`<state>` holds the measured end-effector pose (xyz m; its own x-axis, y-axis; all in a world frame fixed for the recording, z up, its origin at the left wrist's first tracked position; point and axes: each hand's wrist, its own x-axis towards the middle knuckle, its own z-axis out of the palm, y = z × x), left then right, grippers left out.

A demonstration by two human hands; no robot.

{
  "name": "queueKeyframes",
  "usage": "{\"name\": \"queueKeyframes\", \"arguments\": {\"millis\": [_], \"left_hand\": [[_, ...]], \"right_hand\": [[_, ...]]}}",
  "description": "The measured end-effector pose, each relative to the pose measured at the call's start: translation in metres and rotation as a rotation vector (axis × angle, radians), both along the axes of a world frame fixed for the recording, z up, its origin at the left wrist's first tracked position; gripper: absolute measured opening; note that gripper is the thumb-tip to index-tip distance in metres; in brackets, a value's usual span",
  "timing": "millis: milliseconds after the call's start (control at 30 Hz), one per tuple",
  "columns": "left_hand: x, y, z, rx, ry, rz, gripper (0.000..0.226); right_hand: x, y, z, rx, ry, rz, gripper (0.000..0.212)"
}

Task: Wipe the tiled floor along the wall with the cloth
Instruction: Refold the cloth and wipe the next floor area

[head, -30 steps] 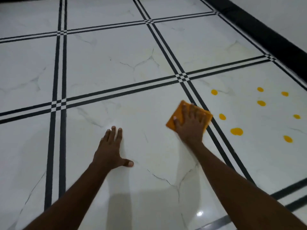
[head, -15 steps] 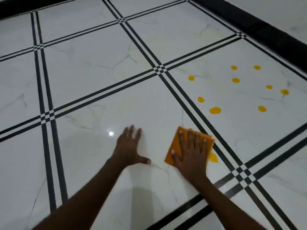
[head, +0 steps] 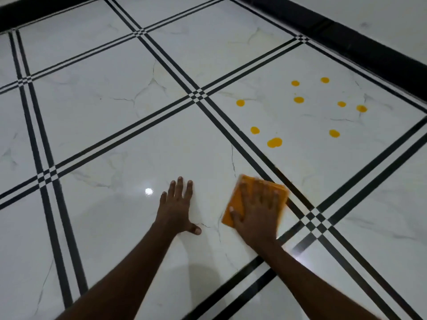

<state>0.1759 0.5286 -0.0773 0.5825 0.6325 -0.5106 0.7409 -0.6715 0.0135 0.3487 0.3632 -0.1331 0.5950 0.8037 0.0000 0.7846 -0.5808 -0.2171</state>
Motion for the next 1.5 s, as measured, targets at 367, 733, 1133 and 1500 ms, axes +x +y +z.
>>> {"name": "queueKeyframes", "arguments": {"millis": [367,733,1133,1500], "left_hand": [[0.007,-0.001,0.0,0.021,0.068,-0.012,0.152],[0.002,-0.001,0.0,0.036,0.047,-0.026,0.152],[0.003,-0.001,-0.001,0.043,0.075,-0.028,0.152],[0.0,-0.001,0.001,0.003,0.024,0.012,0.15]], "right_hand": [[0.025,-0.033,0.005,0.022,0.001,-0.403,0.083],[0.091,-0.025,-0.005,0.065,-0.016,-0.462,0.076],[0.11,0.004,-0.009,0.029,-0.024,-0.218,0.075],[0.081,0.028,-0.012,-0.017,-0.035,0.168,0.078]]}}
